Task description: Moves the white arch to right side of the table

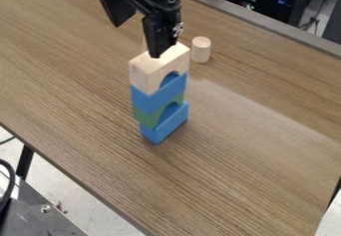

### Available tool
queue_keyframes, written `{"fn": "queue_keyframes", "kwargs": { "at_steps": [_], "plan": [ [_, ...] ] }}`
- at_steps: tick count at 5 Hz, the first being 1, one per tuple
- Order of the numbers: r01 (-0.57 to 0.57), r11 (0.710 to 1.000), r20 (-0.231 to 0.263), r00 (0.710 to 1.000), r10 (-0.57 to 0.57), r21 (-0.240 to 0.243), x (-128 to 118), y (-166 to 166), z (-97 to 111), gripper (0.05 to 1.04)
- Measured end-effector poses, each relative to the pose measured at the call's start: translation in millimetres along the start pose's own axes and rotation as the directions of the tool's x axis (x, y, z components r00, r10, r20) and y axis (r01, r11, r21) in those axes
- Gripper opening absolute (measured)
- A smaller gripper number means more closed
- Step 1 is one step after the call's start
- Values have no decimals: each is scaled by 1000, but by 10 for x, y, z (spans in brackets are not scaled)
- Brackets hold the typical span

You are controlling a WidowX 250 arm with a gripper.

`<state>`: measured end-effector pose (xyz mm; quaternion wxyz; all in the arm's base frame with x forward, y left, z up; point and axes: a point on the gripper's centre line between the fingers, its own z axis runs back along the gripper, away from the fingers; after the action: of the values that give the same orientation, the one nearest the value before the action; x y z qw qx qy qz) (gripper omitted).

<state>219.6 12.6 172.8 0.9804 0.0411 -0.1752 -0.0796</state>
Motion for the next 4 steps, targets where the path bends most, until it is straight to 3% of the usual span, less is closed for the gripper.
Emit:
{"fn": "queue_keyframes", "kwargs": {
  "at_steps": [1,4],
  "plan": [
    [-3,1000,-45,999,4,5,19,-47,-182,999],
    [2,999,-58,998,-4,-34,69,-111,-326,999]
  ]
}}
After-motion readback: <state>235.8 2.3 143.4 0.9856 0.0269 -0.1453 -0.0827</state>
